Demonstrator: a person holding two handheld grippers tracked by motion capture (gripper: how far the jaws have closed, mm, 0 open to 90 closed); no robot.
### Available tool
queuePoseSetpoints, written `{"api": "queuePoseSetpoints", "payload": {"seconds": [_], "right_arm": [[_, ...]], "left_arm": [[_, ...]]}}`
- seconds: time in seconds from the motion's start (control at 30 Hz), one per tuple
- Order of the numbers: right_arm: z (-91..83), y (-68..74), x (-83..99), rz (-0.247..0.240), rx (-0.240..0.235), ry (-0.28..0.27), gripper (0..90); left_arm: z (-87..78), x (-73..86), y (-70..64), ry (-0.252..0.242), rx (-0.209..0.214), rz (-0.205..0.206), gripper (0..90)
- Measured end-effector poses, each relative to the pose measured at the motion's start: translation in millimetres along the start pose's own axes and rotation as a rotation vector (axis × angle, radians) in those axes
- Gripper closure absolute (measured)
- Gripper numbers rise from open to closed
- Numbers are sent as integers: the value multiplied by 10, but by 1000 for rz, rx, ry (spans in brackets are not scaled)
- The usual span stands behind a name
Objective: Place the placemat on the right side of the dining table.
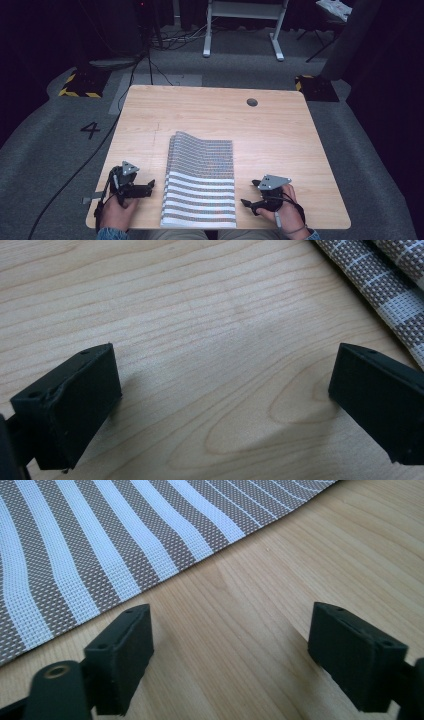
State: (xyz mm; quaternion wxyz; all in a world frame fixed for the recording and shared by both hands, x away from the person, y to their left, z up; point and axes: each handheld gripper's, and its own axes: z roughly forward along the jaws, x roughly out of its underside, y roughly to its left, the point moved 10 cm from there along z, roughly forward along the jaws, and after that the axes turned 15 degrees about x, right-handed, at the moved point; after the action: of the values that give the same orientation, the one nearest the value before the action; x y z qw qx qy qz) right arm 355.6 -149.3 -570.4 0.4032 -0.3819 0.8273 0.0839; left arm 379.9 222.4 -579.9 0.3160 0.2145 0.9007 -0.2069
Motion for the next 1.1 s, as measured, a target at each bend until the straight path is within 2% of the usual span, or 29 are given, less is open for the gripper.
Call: {"api": "queuePoseSetpoints", "payload": {"seconds": [0.03, 0.07, 0.1, 0.17, 0.37, 0.4, 0.67, 0.8, 0.87, 0.97, 1.1], "right_arm": [[-14, 0, -9, 9, -9, 2, 278], [-37, 13, -19, 23, -37, 4, 299], [-37, 13, -19, 23, -37, 4, 299], [-100, 34, -81, 54, -59, 1, 281], [-178, 82, -167, 34, -99, 21, 322], [-217, 102, -242, 26, -109, 15, 331], [-325, 134, -498, 9, -118, 3, 315], [-333, 155, -605, 17, -120, 13, 294], [-330, 182, -645, 20, -128, 44, 298], [-310, 232, -716, 8, -138, 58, 301], [-213, 371, -953, -13, -167, 17, 246]], "left_arm": [[-3, -3, 9, -1, -6, 4, 4], [-2, -5, 11, 1, -2, 8, 4], [-2, -5, 11, 1, -2, 8, 4], [-1, -7, 13, 3, 7, 14, 4], [2, -12, 15, 4, 7, 15, 4], [4, -14, 15, 3, 7, 14, 5], [4, -14, 15, 3, 7, 14, 4], [4, -15, 16, 2, 7, 15, 4], [4, -15, 16, 2, 7, 15, 5], [3, -13, 15, 3, 6, 13, 4], [-1, -4, 4, 0, 3, 13, 9]]}}
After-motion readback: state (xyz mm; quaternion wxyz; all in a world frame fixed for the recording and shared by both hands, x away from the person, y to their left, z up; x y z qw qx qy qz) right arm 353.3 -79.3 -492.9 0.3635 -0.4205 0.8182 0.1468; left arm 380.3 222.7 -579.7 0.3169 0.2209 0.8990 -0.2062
